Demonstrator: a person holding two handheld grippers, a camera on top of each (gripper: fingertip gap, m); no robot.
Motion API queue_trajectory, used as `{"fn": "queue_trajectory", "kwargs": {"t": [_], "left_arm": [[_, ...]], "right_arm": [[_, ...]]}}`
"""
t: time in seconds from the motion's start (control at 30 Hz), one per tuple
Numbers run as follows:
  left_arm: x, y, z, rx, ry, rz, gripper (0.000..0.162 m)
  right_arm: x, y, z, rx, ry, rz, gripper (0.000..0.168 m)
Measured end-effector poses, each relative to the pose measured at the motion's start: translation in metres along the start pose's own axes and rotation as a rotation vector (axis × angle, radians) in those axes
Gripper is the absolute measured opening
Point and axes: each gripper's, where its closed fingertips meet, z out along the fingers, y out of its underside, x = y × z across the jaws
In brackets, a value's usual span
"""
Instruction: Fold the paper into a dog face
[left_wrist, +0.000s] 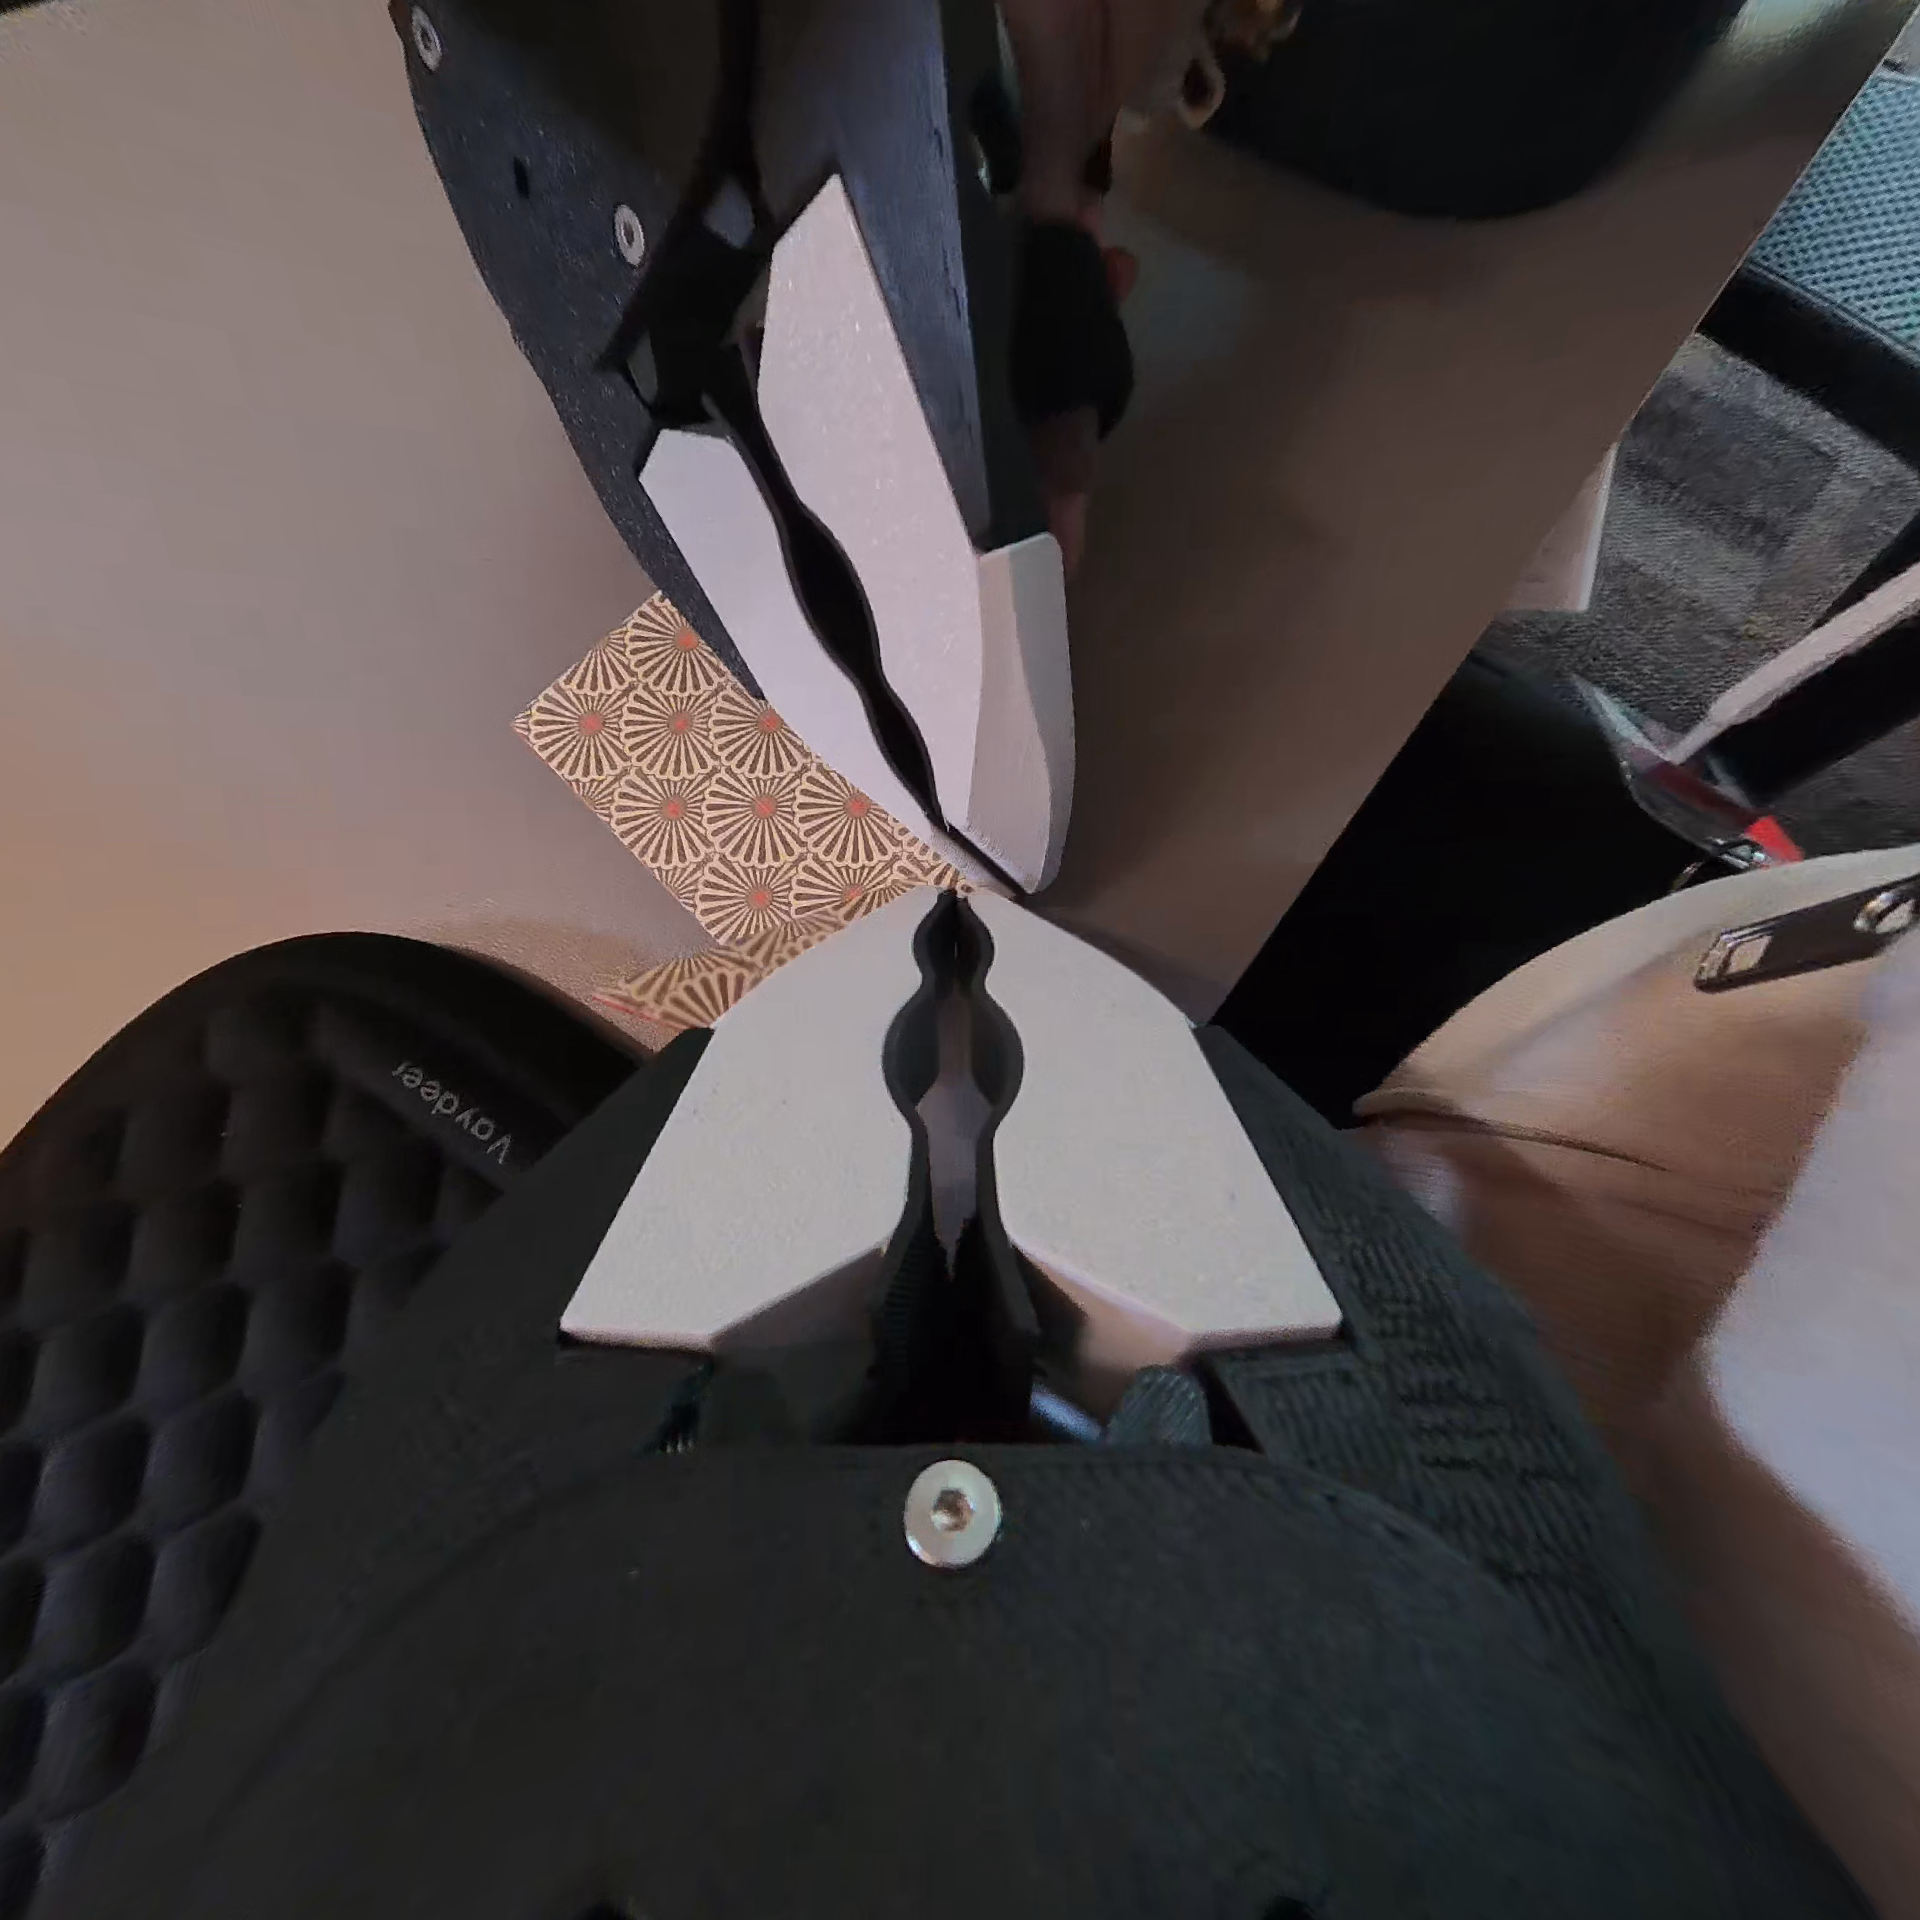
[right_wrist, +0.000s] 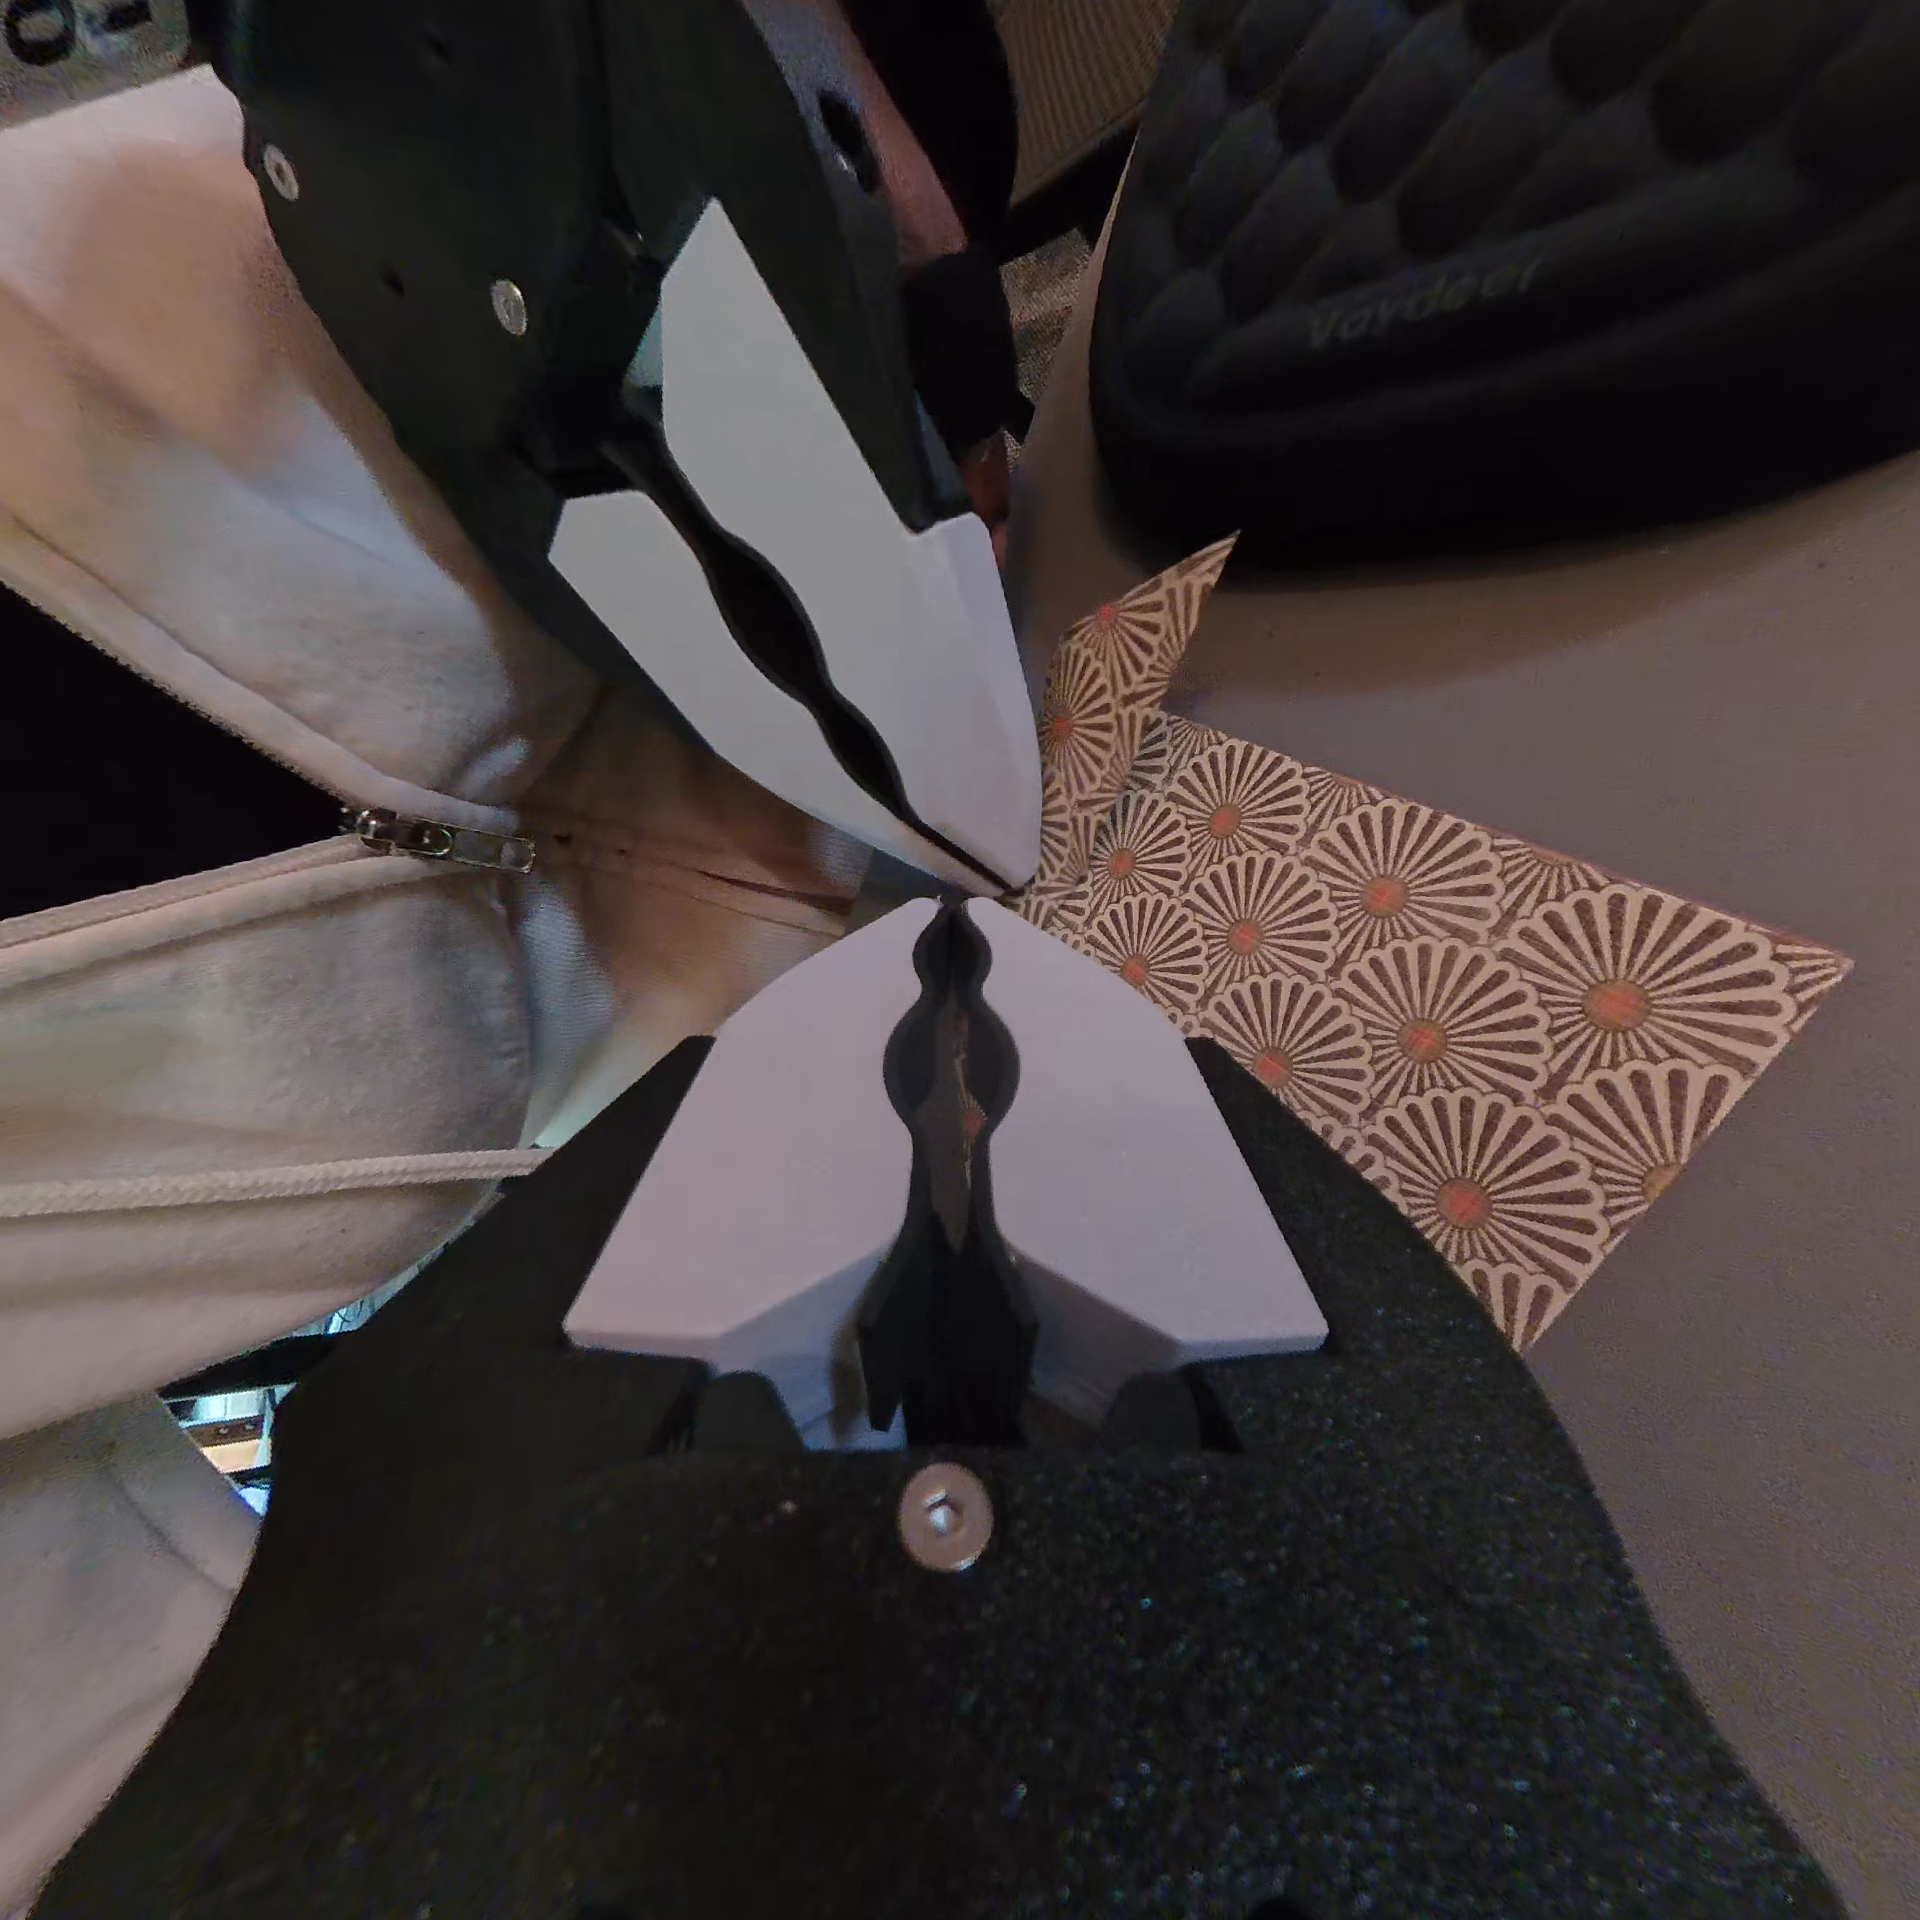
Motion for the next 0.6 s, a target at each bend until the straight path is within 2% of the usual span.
{"fn": "queue_trajectory", "kwargs": {"t": [0.4, 0.6], "left_arm": [[-0.001, 0.004, -0.003, -0.010, -0.035, 0.187, 0.000], [-0.014, 0.018, -0.017, -0.050, -0.028, 0.194, 0.000]], "right_arm": [[0.000, 0.000, 0.000, 0.005, 0.005, 0.002, 0.000], [0.000, 0.000, 0.000, 0.002, 0.004, 0.001, 0.000]]}}
